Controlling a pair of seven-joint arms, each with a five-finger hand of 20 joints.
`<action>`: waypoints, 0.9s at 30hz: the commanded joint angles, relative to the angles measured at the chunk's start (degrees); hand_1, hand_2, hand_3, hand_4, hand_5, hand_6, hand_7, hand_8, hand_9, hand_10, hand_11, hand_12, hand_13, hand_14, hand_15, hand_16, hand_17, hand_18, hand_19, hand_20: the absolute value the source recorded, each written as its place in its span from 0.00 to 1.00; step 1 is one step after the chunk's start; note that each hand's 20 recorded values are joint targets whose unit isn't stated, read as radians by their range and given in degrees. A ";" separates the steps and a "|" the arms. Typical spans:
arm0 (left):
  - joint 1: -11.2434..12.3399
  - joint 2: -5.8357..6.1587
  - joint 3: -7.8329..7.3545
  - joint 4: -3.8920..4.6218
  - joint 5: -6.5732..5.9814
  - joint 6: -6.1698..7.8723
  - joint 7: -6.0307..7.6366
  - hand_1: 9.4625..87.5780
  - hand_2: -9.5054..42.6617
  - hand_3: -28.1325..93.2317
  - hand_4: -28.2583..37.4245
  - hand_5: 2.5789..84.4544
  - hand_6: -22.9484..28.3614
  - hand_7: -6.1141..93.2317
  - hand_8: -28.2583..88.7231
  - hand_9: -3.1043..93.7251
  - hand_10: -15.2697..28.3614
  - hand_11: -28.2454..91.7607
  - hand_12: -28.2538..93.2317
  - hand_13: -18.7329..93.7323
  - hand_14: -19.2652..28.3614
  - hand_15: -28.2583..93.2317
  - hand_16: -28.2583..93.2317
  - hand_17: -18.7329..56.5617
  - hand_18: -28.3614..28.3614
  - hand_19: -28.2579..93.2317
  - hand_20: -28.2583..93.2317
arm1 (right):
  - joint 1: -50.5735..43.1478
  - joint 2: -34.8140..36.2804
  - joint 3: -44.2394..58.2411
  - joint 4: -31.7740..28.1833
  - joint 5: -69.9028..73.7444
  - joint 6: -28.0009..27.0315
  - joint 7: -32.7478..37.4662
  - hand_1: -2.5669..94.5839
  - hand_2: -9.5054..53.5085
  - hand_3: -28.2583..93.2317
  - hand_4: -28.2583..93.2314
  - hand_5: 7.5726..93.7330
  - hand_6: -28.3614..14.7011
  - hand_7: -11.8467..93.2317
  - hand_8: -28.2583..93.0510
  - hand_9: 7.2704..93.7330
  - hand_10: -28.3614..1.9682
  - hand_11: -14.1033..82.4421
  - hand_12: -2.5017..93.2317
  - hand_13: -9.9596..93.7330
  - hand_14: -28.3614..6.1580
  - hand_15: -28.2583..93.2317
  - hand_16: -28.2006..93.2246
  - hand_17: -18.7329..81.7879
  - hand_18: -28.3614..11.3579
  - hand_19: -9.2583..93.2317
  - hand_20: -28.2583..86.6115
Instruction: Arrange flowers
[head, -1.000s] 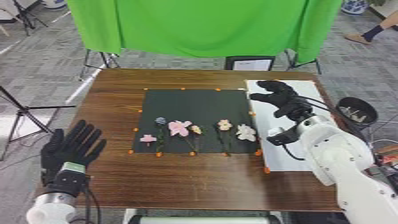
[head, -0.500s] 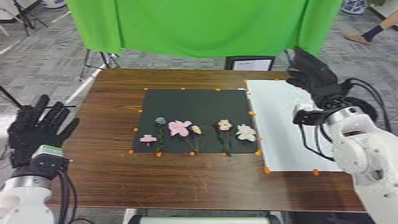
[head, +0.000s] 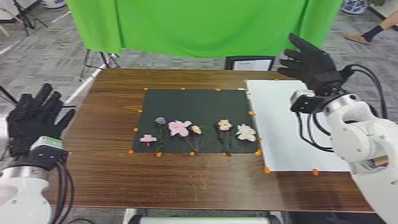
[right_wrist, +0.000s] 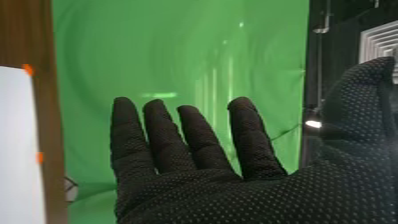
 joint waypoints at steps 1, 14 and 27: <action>1.38 0.86 -1.70 -0.35 0.57 -1.75 0.57 0.16 0.46 0.81 0.00 0.35 0.56 0.10 0.18 0.21 0.58 0.28 0.27 0.21 0.52 0.33 0.13 0.12 0.69 0.48 0.29 | -5.05 -2.38 7.62 -3.92 -1.40 -4.19 2.14 0.11 0.29 0.87 0.01 0.22 0.59 0.19 0.16 0.22 0.45 0.14 0.15 0.32 0.35 0.25 0.41 0.30 0.27 0.31 0.39; 0.74 5.64 -6.10 0.83 0.56 -3.10 0.77 0.16 0.45 0.81 0.00 0.35 0.56 0.10 0.18 0.22 0.59 0.29 0.26 0.23 0.55 0.33 0.14 0.13 0.71 0.48 0.30 | -8.98 -7.06 12.18 -10.47 -2.56 -6.89 2.99 0.11 0.30 0.87 0.01 0.26 0.58 0.19 0.16 0.23 0.43 0.15 0.15 0.33 0.34 0.26 0.41 0.30 0.25 0.33 0.39; 0.82 8.01 -10.03 1.65 -1.44 -3.92 -0.62 0.16 0.46 0.80 0.00 0.36 0.57 0.10 0.18 0.24 0.61 0.29 0.27 0.25 0.57 0.33 0.15 0.13 0.73 0.50 0.30 | -7.39 -7.81 10.91 -9.12 -2.05 -7.55 4.50 0.11 0.30 0.87 0.01 0.27 0.59 0.19 0.16 0.24 0.44 0.15 0.15 0.33 0.34 0.26 0.41 0.30 0.25 0.34 0.38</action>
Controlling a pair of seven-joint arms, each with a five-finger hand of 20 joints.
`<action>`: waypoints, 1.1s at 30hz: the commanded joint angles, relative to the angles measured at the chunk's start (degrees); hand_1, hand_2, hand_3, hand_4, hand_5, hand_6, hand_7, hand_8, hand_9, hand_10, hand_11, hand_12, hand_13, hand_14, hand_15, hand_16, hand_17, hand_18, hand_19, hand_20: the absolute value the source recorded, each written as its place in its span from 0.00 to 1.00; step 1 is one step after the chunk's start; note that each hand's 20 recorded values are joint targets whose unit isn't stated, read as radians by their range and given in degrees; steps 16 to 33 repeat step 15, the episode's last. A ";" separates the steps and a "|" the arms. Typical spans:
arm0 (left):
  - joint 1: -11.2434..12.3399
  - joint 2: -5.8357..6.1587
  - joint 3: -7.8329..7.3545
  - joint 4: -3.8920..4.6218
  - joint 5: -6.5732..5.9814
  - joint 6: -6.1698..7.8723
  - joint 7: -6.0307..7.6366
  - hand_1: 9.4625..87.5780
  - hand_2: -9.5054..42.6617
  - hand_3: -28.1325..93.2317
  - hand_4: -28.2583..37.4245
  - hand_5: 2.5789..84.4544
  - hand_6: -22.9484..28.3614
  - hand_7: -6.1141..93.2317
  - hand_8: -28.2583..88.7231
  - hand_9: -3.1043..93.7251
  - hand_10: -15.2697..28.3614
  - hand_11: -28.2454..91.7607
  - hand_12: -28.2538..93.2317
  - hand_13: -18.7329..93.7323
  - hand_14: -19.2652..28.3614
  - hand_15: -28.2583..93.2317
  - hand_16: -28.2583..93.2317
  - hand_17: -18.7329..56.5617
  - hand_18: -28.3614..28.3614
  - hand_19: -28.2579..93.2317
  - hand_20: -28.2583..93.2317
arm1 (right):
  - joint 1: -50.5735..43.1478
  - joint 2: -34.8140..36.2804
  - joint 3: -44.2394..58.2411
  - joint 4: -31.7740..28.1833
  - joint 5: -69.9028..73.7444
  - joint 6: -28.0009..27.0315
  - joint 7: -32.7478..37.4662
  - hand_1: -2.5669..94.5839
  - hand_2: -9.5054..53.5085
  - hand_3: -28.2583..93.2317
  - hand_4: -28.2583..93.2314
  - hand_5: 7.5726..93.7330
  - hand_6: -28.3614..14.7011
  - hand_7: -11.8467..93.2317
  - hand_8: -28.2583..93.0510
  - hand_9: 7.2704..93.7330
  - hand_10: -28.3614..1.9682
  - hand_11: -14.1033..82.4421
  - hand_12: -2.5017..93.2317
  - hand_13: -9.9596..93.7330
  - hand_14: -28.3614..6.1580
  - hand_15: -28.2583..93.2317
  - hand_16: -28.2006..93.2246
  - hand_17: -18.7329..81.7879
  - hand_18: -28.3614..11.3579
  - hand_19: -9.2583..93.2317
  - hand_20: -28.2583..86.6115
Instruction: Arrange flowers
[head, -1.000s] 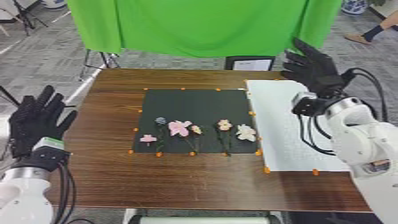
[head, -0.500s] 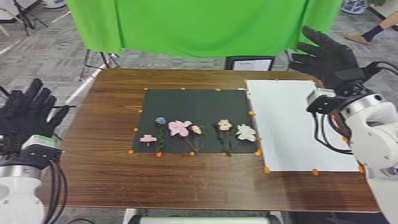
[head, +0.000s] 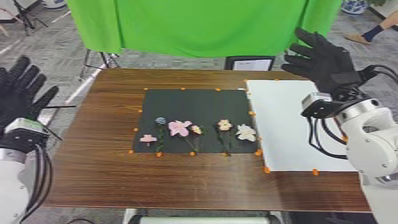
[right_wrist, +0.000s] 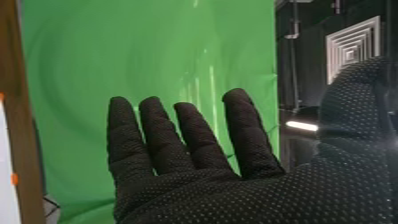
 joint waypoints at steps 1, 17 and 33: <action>-0.17 1.50 -2.40 0.64 -1.01 -1.54 -1.18 0.16 0.46 0.80 0.00 0.36 0.57 0.10 0.18 0.24 0.61 0.29 0.27 0.25 0.57 0.33 0.15 0.14 0.73 0.50 0.30 | 1.80 -0.48 -1.57 0.80 -0.44 -0.68 0.28 0.11 0.30 0.87 0.01 0.27 0.59 0.19 0.16 0.24 0.44 0.15 0.15 0.33 0.34 0.26 0.41 0.30 0.25 0.34 0.38; -4.53 1.80 2.20 2.91 -1.24 -4.21 -2.15 0.16 0.46 0.81 0.00 0.38 0.58 0.11 0.18 0.27 0.63 0.30 0.27 0.26 0.59 0.33 0.16 0.14 0.74 0.50 0.29 | 1.62 -0.45 -0.71 1.76 -0.31 -1.28 1.44 0.11 0.30 0.86 0.01 0.28 0.59 0.19 0.16 0.24 0.45 0.15 0.15 0.33 0.34 0.26 0.41 0.30 0.25 0.34 0.38; -4.53 1.80 2.20 2.91 -1.24 -4.21 -2.15 0.16 0.46 0.81 0.00 0.38 0.58 0.11 0.18 0.27 0.63 0.30 0.27 0.26 0.59 0.33 0.16 0.14 0.74 0.50 0.29 | 1.62 -0.45 -0.71 1.76 -0.31 -1.28 1.44 0.11 0.30 0.86 0.01 0.28 0.59 0.19 0.16 0.24 0.45 0.15 0.15 0.33 0.34 0.26 0.41 0.30 0.25 0.34 0.38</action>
